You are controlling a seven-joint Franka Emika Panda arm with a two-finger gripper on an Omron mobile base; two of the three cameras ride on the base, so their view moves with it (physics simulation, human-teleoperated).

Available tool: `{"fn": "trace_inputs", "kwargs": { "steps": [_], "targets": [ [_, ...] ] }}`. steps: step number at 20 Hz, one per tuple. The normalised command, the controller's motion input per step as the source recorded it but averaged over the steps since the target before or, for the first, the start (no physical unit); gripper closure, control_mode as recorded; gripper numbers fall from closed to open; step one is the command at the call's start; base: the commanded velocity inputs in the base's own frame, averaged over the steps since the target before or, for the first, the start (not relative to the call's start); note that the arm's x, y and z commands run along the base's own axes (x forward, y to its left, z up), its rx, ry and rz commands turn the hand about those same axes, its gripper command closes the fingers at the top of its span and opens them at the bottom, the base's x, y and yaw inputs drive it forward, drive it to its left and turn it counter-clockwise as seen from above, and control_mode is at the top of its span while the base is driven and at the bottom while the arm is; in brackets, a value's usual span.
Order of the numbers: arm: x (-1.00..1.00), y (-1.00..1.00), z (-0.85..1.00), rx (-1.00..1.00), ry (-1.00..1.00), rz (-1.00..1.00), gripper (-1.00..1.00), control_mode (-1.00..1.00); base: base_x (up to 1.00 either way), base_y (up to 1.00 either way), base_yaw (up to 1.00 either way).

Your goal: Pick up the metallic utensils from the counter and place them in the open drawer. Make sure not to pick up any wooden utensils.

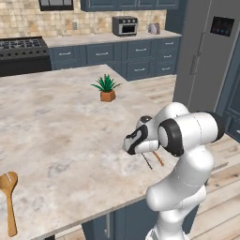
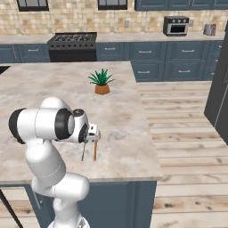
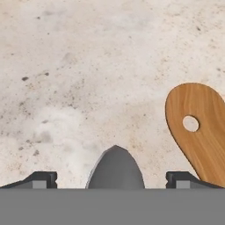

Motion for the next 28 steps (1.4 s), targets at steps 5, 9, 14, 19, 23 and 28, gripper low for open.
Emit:
{"fn": "trace_inputs", "kwargs": {
  "steps": [5,9,14,19,23,28],
  "targets": [
    [0.0,0.0,-0.14,0.0,0.0,0.0,-1.0,-1.0,0.0,0.0,0.0],
    [0.0,0.0,-0.07,0.0,-0.02,0.0,1.0,-1.0,0.0,0.0,0.0],
    [0.0,0.0,-0.05,0.0,-0.08,0.0,1.0,-1.0,0.0,0.0,0.0],
    [-0.14,-0.17,0.0,0.0,-0.07,0.0,1.0,-1.0,0.0,0.0,0.0],
    [-0.34,-0.13,0.03,0.03,-0.1,-0.01,1.0,-1.0,0.0,0.0,0.0],
    [-0.59,-0.01,0.71,0.03,-0.22,-0.1,1.0,-1.0,0.0,0.0,0.0]
  ]
}}
